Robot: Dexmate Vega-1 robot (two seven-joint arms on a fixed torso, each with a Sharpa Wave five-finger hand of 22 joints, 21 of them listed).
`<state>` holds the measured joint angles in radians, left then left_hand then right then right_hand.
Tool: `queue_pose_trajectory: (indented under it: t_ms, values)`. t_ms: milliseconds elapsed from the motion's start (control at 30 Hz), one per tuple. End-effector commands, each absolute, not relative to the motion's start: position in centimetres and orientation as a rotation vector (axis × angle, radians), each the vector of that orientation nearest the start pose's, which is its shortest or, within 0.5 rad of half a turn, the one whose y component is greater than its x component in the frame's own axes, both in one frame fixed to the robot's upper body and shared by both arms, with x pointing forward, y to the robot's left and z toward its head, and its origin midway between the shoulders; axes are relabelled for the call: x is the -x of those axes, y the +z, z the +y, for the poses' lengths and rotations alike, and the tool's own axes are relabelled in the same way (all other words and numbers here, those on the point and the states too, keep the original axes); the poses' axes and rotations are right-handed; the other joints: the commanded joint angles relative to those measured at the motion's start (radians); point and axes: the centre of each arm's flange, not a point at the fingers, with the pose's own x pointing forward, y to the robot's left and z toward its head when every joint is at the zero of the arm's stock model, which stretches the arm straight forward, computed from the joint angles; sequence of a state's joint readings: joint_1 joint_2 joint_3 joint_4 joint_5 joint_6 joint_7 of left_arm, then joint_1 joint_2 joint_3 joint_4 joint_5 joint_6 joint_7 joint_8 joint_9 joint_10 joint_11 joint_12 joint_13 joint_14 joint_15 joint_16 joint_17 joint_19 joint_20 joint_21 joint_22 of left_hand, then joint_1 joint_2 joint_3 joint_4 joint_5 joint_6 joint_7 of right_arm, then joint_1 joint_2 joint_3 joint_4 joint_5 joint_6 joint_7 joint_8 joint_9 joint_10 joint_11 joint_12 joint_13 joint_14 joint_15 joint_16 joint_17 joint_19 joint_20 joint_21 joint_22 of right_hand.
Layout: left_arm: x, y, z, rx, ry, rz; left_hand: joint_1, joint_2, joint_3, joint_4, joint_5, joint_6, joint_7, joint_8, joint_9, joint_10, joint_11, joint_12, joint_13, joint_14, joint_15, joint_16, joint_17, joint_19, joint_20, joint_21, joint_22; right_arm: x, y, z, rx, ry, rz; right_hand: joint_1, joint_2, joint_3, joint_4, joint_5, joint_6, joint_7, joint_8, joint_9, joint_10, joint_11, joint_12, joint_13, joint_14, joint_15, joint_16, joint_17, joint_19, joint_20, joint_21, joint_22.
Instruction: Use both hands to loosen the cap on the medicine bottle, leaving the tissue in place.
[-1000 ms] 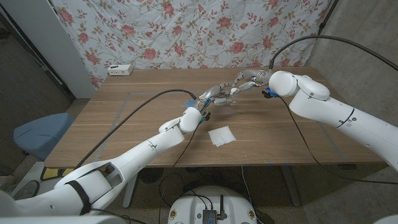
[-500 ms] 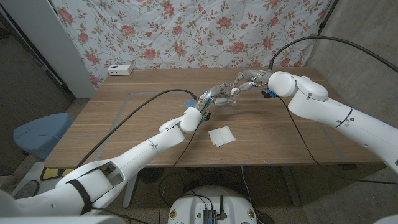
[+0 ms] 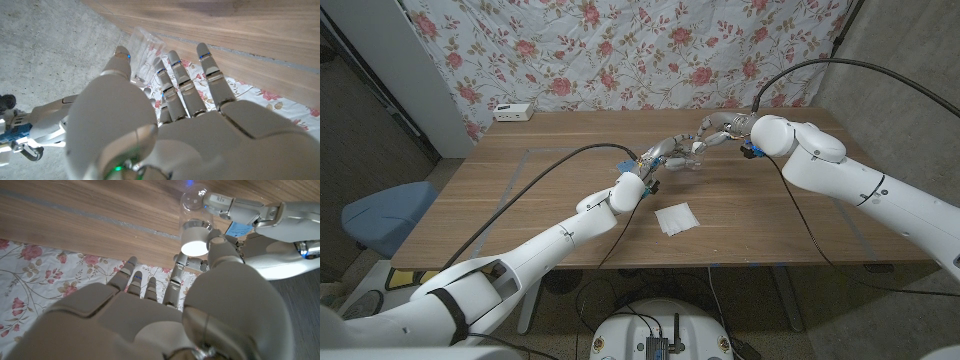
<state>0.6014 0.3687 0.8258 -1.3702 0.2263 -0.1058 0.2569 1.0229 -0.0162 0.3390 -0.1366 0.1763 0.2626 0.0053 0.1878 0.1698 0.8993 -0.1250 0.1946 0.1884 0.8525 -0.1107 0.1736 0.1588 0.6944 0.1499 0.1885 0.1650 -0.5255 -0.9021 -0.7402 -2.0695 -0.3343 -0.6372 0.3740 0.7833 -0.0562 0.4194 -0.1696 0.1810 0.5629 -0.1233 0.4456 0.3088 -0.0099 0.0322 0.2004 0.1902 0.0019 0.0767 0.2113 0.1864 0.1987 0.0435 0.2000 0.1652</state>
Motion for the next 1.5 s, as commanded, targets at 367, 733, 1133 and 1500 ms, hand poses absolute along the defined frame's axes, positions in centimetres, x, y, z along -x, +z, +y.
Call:
queue_pose_trajectory:
  t_ms: [367, 733, 1133, 1500]
  values:
    - [-63.10, 0.01, 4.05, -0.844, -0.275, -0.835, 0.000, 0.008, 0.010, 0.004, 0.006, 0.002, -0.010, -0.001, 0.006, 0.012, -0.007, 0.003, 0.006, 0.005, -0.072, -0.002, 0.002, -0.005, -0.006, -0.001, 0.004, -55.99, 9.15, -19.43, 1.393, 0.154, -0.324, -0.002, -0.010, -0.007, 0.012, -0.005, 0.012, 0.009, 0.023, 0.014, 0.010, 0.009, 0.003, 0.003, 0.006, 0.008, 0.003, 0.006, 0.011, 0.004, -0.001, 0.002]
    - [-63.21, -0.04, 4.01, -0.843, -0.278, -0.832, -0.003, 0.009, 0.012, 0.004, 0.006, 0.004, -0.017, -0.001, 0.006, 0.014, -0.003, 0.003, 0.006, 0.007, -0.070, -0.001, 0.002, -0.006, -0.007, -0.001, 0.004, -55.96, 9.01, -19.78, 1.384, 0.152, -0.308, -0.025, -0.015, -0.020, 0.023, -0.006, 0.034, 0.019, 0.045, 0.026, 0.021, 0.018, 0.004, 0.004, 0.006, 0.013, 0.002, 0.009, 0.014, 0.008, -0.004, 0.002]
    - [-63.28, -0.19, 4.02, -0.841, -0.279, -0.828, -0.005, 0.010, 0.015, 0.004, 0.005, 0.003, -0.021, -0.001, 0.006, 0.014, -0.006, 0.003, 0.006, 0.005, -0.072, -0.001, 0.002, -0.008, -0.007, -0.001, 0.004, -56.20, 9.06, -19.66, 1.380, 0.149, -0.312, -0.031, -0.003, -0.021, 0.028, -0.004, 0.054, 0.012, 0.068, 0.039, 0.044, 0.013, 0.008, 0.004, 0.014, 0.011, 0.004, 0.012, 0.025, 0.007, -0.003, 0.003]
    - [-63.41, -0.24, 4.04, -0.840, -0.283, -0.823, -0.007, 0.011, 0.018, 0.004, 0.005, 0.004, -0.024, -0.001, 0.006, 0.016, -0.007, 0.004, 0.006, 0.007, -0.070, -0.001, 0.002, -0.009, -0.007, -0.001, 0.004, -56.27, 9.16, -19.56, 1.375, 0.154, -0.318, -0.033, 0.000, -0.023, 0.028, -0.003, 0.046, 0.013, 0.072, 0.045, 0.046, 0.012, 0.007, 0.004, 0.017, 0.011, 0.004, 0.012, 0.026, 0.006, -0.005, 0.003]
